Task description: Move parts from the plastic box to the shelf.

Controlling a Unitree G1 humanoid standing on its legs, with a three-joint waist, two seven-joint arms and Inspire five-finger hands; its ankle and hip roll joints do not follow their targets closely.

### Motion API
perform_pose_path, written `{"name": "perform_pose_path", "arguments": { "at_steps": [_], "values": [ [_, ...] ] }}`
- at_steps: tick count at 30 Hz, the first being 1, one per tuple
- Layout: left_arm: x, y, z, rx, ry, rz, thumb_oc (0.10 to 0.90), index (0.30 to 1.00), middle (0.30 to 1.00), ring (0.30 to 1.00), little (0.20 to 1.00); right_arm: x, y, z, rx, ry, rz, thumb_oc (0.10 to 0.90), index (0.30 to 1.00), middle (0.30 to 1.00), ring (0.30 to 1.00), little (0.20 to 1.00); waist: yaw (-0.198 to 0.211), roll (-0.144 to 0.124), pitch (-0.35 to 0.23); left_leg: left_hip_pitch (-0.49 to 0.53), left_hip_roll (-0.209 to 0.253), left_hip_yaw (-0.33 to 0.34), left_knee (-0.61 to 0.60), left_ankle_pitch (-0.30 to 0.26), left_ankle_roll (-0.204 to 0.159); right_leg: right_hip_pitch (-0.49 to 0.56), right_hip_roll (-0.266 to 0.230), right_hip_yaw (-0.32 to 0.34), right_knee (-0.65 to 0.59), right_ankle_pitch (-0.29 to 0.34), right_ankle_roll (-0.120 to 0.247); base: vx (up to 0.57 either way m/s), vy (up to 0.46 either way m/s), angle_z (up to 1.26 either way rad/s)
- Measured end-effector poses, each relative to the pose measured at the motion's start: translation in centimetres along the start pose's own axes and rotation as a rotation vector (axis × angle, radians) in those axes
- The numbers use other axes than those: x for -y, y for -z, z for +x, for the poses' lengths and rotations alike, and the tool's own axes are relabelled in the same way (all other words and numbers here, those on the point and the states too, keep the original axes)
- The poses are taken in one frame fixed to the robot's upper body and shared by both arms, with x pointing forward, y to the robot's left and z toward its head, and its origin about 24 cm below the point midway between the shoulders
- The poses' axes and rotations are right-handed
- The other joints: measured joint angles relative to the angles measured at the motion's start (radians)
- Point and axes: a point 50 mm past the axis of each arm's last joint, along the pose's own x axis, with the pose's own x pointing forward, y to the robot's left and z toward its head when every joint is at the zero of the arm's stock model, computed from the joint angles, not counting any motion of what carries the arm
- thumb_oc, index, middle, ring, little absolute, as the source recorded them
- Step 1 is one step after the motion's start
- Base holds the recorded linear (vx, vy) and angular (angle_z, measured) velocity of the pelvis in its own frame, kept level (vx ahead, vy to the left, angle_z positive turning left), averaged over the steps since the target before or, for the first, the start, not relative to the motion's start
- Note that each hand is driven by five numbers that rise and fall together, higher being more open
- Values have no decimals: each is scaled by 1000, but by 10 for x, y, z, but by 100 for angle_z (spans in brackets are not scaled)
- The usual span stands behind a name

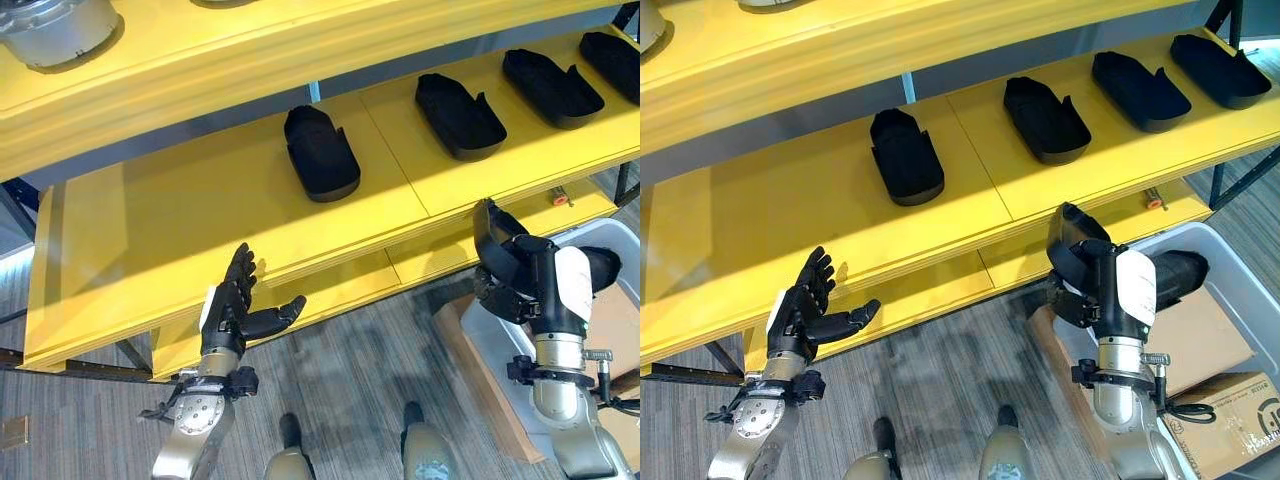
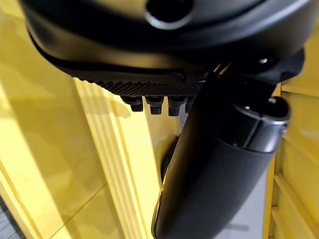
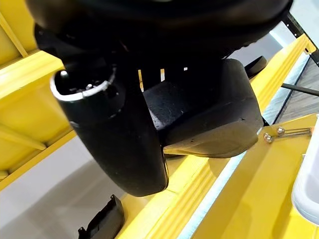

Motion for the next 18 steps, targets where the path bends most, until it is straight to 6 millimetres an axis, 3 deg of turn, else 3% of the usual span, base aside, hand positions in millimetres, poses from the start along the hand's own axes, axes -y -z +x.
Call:
{"name": "perform_pose_path", "arguments": {
  "at_steps": [5, 11, 18],
  "values": [
    [-2, -5, 3, 28, -8, -2, 900, 1000, 1000, 1000, 1000, 16, -5, 9, 68, 33, -126, 400, 300, 300, 300, 300, 11, -11, -7, -2, -38, -20, 30, -24, 9, 74, -28, -25, -95, 39, 22, 60, 101, 16],
    [-3, -5, 3, 25, -14, -2, 900, 1000, 1000, 1000, 1000, 34, -40, 34, 301, 118, -233, 400, 300, 300, 300, 300, 45, -19, -17, -3, -52, -39, 46, -33, 19, 110, -36, -43, -127, 53, 29, 53, 42, 9],
    [-13, -3, -2, 14, -58, 6, 900, 1000, 1000, 1000, 1000, 41, -61, 50, 441, 155, -275, 400, 300, 300, 300, 300, 91, -68, -62, -19, -55, -62, 58, -34, 22, 121, -39, -68, -134, 52, 29, 32, -9, 10]
  ]
}}
